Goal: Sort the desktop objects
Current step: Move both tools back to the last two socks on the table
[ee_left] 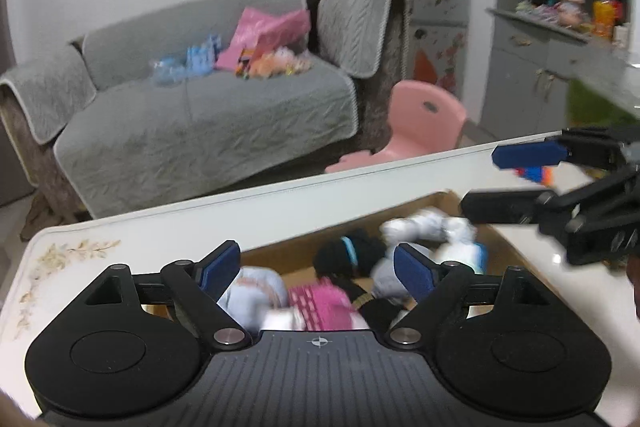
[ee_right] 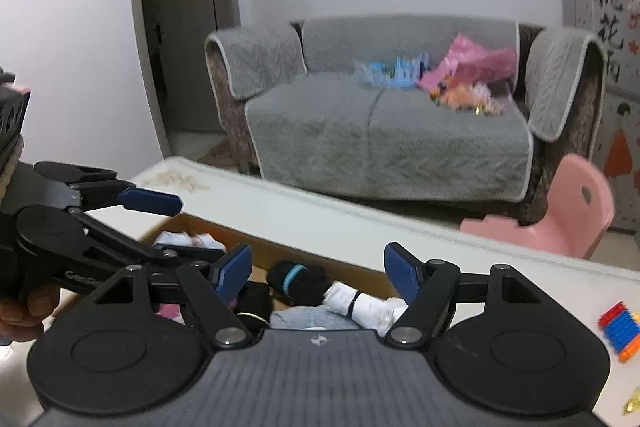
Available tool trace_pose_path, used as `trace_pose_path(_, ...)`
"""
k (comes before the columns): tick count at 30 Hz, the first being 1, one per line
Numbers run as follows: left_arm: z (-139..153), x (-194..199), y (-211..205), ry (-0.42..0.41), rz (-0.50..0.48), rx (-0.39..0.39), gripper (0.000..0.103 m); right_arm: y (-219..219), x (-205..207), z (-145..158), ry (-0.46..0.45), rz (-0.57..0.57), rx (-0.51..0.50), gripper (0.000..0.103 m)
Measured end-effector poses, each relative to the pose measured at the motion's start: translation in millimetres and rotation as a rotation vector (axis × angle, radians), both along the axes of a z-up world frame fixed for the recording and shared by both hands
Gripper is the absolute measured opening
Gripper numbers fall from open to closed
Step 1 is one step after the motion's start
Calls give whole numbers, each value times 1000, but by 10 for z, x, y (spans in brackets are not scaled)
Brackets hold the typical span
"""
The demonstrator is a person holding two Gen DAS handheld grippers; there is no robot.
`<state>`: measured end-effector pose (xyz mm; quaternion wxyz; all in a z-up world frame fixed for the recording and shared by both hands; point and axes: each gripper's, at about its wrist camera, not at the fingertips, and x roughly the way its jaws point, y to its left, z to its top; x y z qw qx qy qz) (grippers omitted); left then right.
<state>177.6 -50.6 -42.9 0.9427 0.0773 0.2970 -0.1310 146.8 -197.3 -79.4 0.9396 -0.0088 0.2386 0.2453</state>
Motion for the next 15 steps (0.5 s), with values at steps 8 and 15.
trace_pose_path(8,-234,-1205,-37,-31,-150,-53,97,-326,-1323,-56,-89,-7,24,92)
trace_pose_path(15,-821,-1517,-375,77,-229,-22,97,-187,-1659,-592,-15,41,-65,92)
